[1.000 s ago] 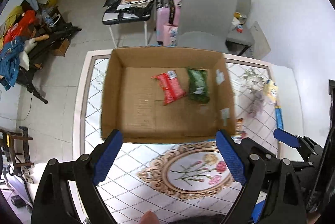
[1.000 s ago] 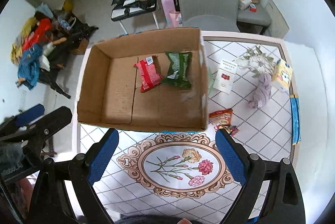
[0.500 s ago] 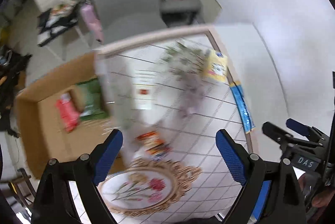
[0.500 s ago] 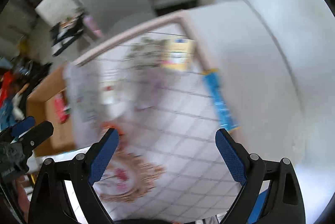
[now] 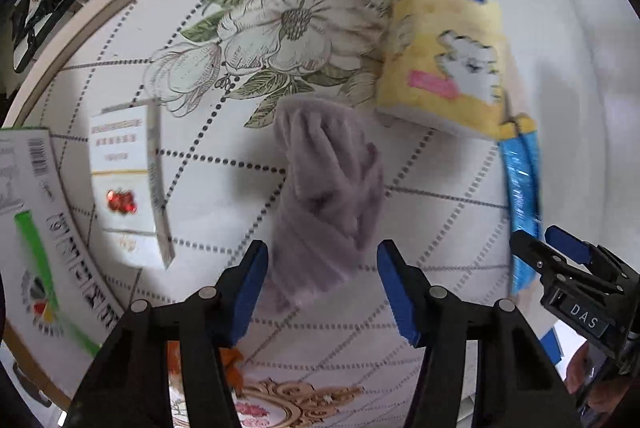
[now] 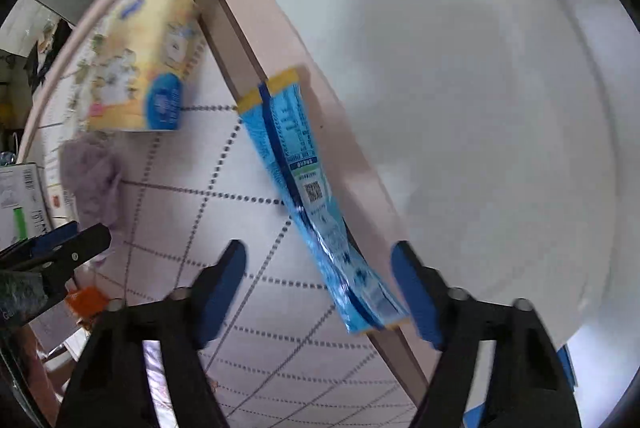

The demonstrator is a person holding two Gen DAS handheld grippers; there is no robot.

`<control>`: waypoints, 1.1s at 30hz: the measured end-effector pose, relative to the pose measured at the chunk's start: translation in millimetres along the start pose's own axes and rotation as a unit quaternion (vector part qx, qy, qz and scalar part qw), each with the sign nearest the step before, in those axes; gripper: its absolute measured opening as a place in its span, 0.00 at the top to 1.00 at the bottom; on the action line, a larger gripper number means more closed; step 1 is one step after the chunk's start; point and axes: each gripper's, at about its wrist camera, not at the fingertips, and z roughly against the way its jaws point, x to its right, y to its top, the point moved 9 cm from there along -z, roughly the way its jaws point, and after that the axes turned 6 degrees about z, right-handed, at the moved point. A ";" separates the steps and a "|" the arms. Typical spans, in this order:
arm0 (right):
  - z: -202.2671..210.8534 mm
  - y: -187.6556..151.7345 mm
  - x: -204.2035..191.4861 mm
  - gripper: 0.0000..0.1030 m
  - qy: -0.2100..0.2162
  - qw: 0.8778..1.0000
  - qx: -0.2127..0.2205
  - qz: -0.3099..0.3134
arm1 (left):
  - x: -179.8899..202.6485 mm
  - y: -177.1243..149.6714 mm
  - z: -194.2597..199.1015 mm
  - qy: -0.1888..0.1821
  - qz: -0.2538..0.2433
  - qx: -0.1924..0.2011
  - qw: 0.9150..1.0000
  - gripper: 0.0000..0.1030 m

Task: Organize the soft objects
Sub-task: 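Grasp the lilac cloth with the left tool while the right tool grasps the blue packet, then carry the cloth and blue packet into the box and release both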

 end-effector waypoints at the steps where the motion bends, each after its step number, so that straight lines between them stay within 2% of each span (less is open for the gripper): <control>1: -5.9 1.3 0.1 0.35 -0.001 1.000 -0.007 0.003 | -0.5 1.4 -4.7 0.000 0.002 -0.003 1.000 0.48; 2: -11.5 2.0 -1.4 0.35 0.001 1.000 -0.015 0.009 | -0.7 2.5 -8.8 0.002 0.003 -0.006 1.000 0.48; 3: -15.0 3.2 -1.9 0.35 0.004 1.000 -0.015 0.009 | -0.4 3.1 -11.2 0.001 0.004 -0.008 1.000 0.55; 6: -18.0 6.3 -1.1 0.38 -0.006 1.000 -0.012 0.011 | -0.6 2.7 -16.6 0.004 0.007 -0.007 1.000 0.61; 8: -17.2 7.5 -0.3 0.53 -0.024 0.999 -0.012 0.017 | 1.4 3.4 -19.0 0.002 0.012 -0.002 1.000 0.62; 10: -16.7 7.3 0.3 0.62 -0.039 0.999 -0.012 0.024 | 0.0 3.0 -18.9 -0.001 0.025 0.007 1.000 0.64; 11: -16.5 6.8 -1.4 0.70 -0.038 0.999 -0.012 0.028 | -3.0 2.1 -18.6 -0.004 0.032 0.009 0.999 0.65; 14: -17.1 1.9 -5.3 0.81 -0.025 0.999 -0.015 0.032 | -11.4 -5.9 -18.1 -0.007 0.042 0.018 0.999 0.65; 20: -1.4 -21.0 -18.0 0.85 -0.007 0.999 0.005 0.044 | -15.9 -46.6 0.9 -0.021 0.041 0.041 0.998 0.65; 23: 20.3 -36.7 -34.6 0.85 0.011 0.998 0.025 0.055 | -18.3 -71.9 21.2 -0.034 0.046 0.060 0.997 0.65; 28: 73.0 -60.1 -82.9 0.85 0.068 0.992 0.063 0.084 | -25.6 -119.2 80.3 -0.092 0.056 0.107 0.988 0.65; 33: 129.8 -89.6 -160.9 0.85 0.116 0.979 0.097 0.137 | -63.3 -135.0 163.5 -0.127 0.078 0.159 0.976 0.65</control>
